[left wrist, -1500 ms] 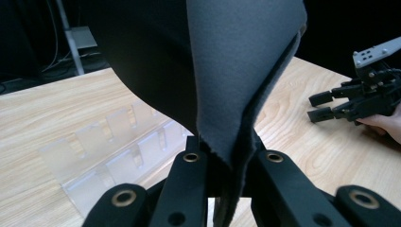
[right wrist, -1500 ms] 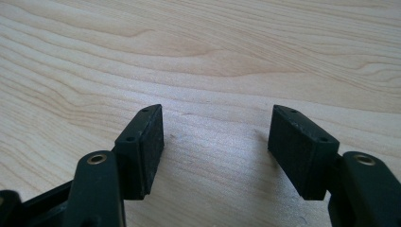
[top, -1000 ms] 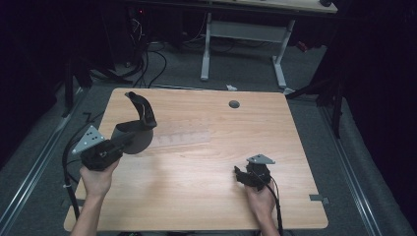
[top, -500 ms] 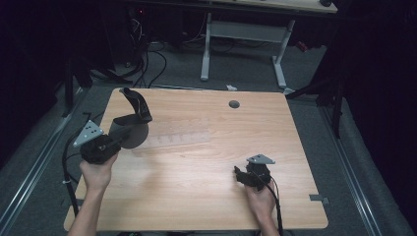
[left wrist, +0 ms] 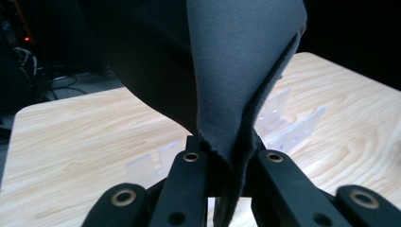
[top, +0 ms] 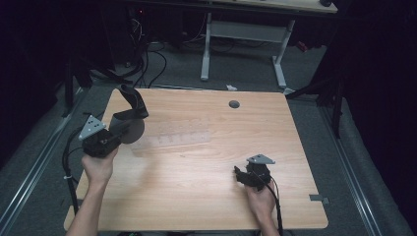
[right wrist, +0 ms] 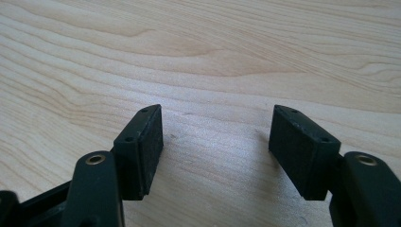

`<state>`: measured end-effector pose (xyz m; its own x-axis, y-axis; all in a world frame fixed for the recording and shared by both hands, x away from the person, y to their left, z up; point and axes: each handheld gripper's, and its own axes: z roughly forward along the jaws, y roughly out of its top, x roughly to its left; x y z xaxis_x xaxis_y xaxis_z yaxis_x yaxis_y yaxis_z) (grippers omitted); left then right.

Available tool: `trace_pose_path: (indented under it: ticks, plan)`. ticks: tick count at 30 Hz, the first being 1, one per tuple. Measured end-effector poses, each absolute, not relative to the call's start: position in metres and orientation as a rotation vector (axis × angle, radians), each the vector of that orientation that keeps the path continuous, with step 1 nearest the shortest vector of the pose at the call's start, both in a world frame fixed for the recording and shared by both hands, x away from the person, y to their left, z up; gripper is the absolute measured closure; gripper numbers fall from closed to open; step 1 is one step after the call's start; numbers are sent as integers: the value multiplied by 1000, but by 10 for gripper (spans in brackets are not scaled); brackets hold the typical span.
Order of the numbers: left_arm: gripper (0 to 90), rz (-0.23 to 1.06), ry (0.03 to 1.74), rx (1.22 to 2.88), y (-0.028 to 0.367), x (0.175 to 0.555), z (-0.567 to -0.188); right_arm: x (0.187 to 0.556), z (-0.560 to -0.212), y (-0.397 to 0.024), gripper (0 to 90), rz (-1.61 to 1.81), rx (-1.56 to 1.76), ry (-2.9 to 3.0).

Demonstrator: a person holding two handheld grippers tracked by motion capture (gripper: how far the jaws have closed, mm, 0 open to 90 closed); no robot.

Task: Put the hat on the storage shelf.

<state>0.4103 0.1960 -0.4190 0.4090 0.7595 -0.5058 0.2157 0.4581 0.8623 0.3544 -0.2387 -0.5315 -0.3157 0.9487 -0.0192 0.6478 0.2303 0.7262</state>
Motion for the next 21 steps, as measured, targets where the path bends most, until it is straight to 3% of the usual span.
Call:
trace_pose_path:
  ticks: [21]
  plan:
    - [864,522,1178,1117,196,427,-434,354,-532,-239,356,864,1462,2049]
